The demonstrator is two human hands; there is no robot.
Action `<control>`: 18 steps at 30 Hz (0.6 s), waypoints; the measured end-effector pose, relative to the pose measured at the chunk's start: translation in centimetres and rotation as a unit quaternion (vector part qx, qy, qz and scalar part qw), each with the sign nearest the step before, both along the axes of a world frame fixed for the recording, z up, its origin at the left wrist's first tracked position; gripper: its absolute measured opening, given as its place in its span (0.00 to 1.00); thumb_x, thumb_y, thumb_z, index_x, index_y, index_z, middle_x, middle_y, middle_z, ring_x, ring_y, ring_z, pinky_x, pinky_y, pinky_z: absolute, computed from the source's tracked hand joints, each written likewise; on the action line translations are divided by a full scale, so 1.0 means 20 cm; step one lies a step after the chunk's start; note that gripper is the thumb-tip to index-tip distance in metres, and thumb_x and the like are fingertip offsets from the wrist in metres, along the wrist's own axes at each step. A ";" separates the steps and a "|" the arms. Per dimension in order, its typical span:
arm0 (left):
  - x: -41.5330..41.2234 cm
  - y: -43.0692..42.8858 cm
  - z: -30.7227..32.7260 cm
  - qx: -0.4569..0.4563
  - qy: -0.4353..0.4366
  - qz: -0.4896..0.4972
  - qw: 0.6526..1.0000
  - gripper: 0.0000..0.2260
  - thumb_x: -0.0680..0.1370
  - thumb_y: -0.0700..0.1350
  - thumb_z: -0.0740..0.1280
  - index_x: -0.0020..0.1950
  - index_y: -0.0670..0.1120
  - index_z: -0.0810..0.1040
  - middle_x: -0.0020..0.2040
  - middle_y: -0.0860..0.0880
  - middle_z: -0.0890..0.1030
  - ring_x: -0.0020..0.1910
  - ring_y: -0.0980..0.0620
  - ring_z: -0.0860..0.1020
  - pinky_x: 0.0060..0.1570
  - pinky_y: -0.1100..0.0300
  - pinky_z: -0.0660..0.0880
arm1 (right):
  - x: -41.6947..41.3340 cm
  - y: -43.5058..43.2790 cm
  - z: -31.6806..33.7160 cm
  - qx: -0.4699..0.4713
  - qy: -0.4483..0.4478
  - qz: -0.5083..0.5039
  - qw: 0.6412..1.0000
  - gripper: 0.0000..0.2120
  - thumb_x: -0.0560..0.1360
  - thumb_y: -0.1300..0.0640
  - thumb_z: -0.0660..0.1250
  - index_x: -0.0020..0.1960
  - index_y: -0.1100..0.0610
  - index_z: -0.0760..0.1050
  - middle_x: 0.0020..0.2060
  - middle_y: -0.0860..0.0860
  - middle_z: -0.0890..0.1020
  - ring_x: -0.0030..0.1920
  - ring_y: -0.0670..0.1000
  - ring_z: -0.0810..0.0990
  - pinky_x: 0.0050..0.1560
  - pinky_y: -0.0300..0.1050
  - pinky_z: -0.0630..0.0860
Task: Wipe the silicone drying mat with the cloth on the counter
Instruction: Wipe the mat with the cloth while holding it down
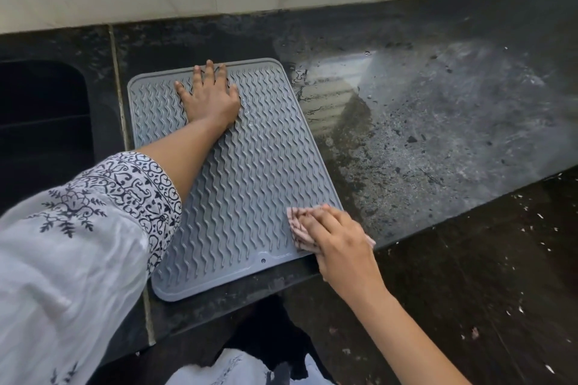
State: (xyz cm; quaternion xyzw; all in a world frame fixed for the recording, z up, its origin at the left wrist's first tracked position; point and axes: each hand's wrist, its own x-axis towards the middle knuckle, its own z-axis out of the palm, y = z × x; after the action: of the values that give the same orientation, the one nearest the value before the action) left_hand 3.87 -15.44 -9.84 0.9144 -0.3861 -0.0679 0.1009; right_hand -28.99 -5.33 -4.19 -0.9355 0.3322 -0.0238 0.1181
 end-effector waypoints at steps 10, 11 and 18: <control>0.00 0.00 0.00 -0.001 -0.002 -0.003 1.000 0.26 0.81 0.55 0.47 0.78 0.52 0.50 0.79 0.50 0.48 0.78 0.47 0.45 0.71 0.36 0.39 | 0.28 -0.19 0.08 0.019 -0.049 -0.088 0.995 0.21 0.73 0.62 0.63 0.66 0.54 0.71 0.63 0.52 0.74 0.64 0.54 0.69 0.60 0.54 0.69; 0.00 0.00 0.00 -0.001 -0.001 -0.004 1.000 0.26 0.81 0.55 0.47 0.78 0.52 0.50 0.79 0.50 0.48 0.78 0.47 0.46 0.71 0.36 0.39 | 0.34 -0.21 0.03 0.014 -0.037 -0.085 0.996 0.21 0.73 0.63 0.63 0.66 0.54 0.71 0.64 0.52 0.74 0.66 0.56 0.68 0.61 0.56 0.69; 0.00 0.01 0.01 -0.001 0.003 -0.007 1.000 0.25 0.81 0.55 0.47 0.78 0.52 0.51 0.79 0.49 0.49 0.78 0.47 0.46 0.70 0.36 0.39 | 0.10 -0.04 0.01 -0.001 0.016 -0.044 0.999 0.16 0.68 0.64 0.68 0.56 0.56 0.77 0.54 0.52 0.79 0.58 0.57 0.75 0.45 0.57 0.78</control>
State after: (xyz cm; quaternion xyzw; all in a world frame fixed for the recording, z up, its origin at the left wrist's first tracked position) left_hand 3.83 -15.26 -9.55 0.9113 -0.3925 -0.0709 0.1026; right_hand -27.08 -6.14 -4.06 -0.9202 0.3752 -0.0143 0.1111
